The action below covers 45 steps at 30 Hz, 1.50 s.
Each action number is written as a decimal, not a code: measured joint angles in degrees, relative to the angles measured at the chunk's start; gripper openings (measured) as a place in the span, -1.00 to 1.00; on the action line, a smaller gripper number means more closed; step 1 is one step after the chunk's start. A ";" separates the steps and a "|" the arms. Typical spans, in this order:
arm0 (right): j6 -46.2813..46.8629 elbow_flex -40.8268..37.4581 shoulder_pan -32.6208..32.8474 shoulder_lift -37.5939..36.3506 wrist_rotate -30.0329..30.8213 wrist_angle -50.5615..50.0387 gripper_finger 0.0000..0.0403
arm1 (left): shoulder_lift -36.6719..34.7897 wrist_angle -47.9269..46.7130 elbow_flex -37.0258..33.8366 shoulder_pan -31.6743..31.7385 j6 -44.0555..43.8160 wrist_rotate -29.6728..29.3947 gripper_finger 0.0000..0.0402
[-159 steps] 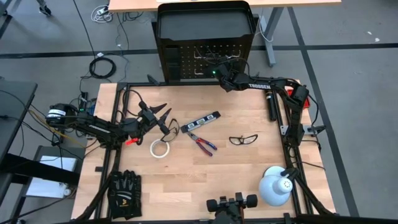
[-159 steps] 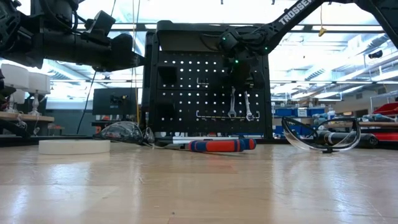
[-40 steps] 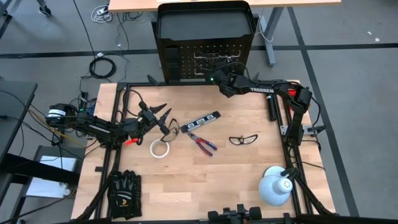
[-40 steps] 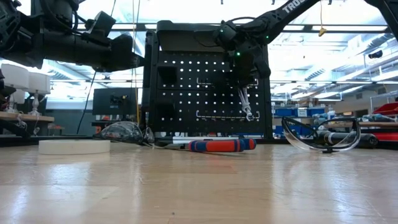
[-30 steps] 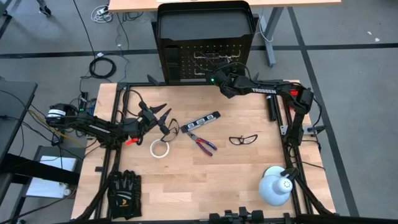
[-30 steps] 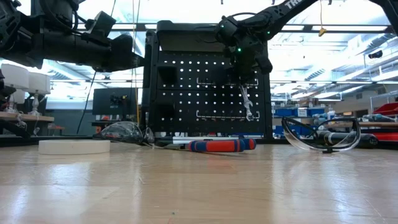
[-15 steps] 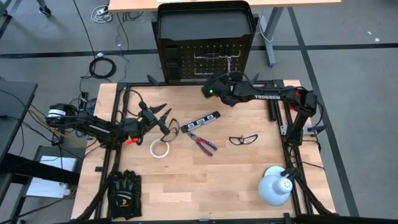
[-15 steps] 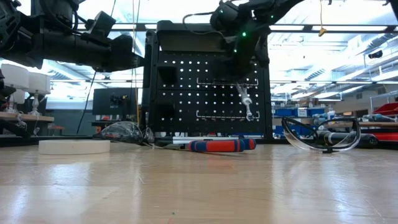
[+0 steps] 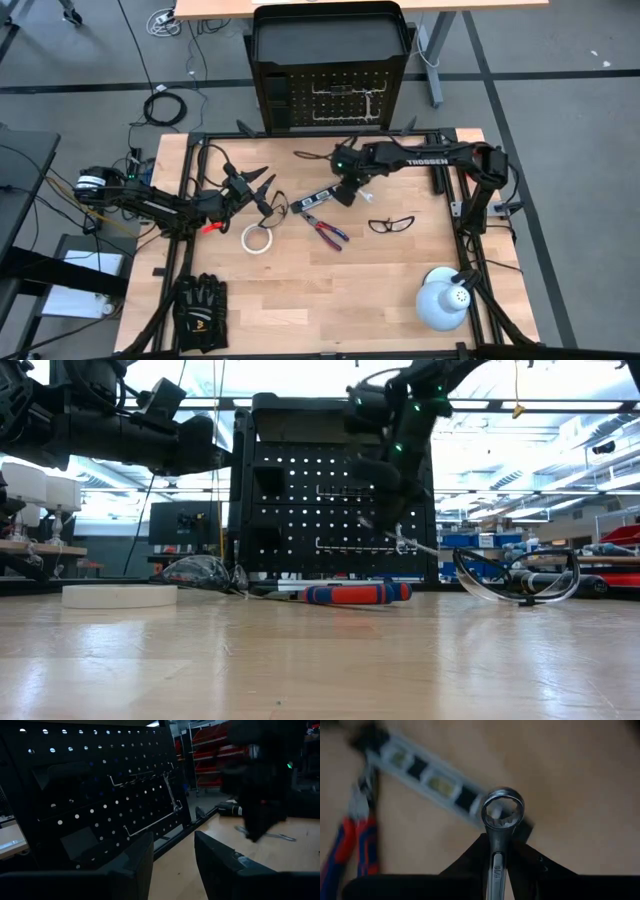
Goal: Hang tools onto peg board
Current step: Unhang the left silver wrench from the peg board, then unhang the silver wrench from the peg board
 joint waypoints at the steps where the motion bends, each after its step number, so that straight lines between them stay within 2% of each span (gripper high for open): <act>1: -0.08 -1.01 -0.06 0.01 -1.42 -0.57 -0.67 | 0.00 0.05 0.00 0.00 0.00 0.00 -0.28; 5: -2.38 -6.59 -0.12 0.02 -6.84 -0.55 -0.68 | 0.00 0.18 0.00 0.00 0.00 0.00 -0.28; 9: -2.55 -10.84 -0.10 0.04 -8.73 -0.24 -0.64 | 0.00 0.18 0.00 0.00 0.00 0.00 -0.28; 14: 1.71 -13.12 -0.10 0.07 -3.75 4.04 -0.56 | 0.00 0.42 0.00 0.00 -0.01 0.00 -0.28; 22: -0.25 -11.71 -0.10 0.07 -3.78 4.82 -0.31 | 0.00 0.42 0.00 0.00 -0.13 0.00 -0.28; 24: -1.06 -10.82 -0.55 0.07 -0.99 5.72 -0.26 | 0.00 0.42 0.00 0.00 -0.13 0.00 -0.28; 26: -2.15 -10.28 -1.30 -0.03 5.74 8.32 -0.23 | 0.00 0.42 0.00 0.00 -0.15 0.00 -0.28; 31: -6.01 -10.83 -4.07 -1.67 26.78 21.34 -0.19 | 0.00 0.38 0.00 0.00 0.01 0.00 -0.28; 33: -6.44 -12.79 -5.98 -2.96 30.44 28.90 -0.17 | 0.00 0.05 0.00 0.00 0.54 0.00 -0.28; 40: -6.88 -23.73 -14.17 -6.12 26.95 52.78 -0.05 | 0.00 -0.29 0.00 0.00 1.25 -0.02 -0.28; 45: -13.81 -29.40 -16.78 -6.36 28.18 67.54 0.11 | 0.00 -1.42 0.00 0.00 1.25 -0.18 -0.28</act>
